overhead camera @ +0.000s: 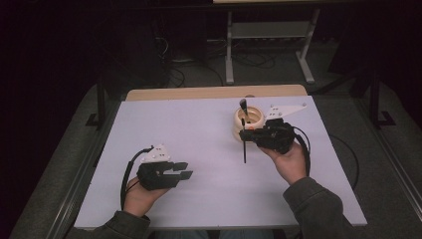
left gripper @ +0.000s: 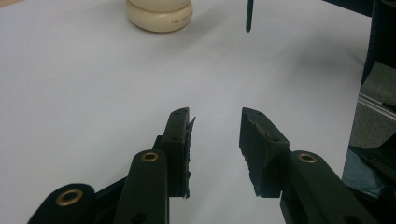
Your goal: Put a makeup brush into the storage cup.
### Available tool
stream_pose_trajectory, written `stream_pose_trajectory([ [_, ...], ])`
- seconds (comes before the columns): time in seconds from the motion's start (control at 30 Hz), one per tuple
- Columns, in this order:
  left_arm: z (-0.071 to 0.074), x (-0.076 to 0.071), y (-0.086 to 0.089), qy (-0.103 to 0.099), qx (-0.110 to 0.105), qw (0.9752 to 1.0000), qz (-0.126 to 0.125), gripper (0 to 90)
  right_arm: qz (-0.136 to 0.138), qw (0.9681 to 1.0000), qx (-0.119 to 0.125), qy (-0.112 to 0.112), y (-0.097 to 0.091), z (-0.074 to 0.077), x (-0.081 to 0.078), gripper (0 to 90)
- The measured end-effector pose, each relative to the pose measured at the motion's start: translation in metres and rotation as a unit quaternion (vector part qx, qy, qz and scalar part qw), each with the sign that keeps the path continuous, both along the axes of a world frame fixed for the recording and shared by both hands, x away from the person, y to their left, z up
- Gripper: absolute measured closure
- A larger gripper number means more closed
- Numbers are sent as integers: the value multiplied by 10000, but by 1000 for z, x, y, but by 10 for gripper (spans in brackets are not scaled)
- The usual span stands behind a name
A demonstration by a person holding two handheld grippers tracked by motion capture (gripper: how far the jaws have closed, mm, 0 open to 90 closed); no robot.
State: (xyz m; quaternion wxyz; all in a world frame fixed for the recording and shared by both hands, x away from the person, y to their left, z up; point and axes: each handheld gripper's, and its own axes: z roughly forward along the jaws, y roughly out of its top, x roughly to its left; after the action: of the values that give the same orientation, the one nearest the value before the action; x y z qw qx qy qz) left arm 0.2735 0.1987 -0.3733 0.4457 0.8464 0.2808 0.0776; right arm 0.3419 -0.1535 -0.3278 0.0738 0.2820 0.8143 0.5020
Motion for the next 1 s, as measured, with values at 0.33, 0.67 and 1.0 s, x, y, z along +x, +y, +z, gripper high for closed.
stream_pose_trajectory([
  [0.33, 1, -1, 6, -31, 59, 10000, 19, 624, -132, 9999, 17, 32, -8, 13, 12, 848],
  [0.67, 1, -1, 11, -56, 19, 9999, 83, 612, -248, 9997, -68, 13, -11, 26, 25, 847],
  [1.0, 0, -1, 11, -28, -30, 10000, 71, 601, -418, 9990, -126, -40, -13, 41, 42, 847],
])
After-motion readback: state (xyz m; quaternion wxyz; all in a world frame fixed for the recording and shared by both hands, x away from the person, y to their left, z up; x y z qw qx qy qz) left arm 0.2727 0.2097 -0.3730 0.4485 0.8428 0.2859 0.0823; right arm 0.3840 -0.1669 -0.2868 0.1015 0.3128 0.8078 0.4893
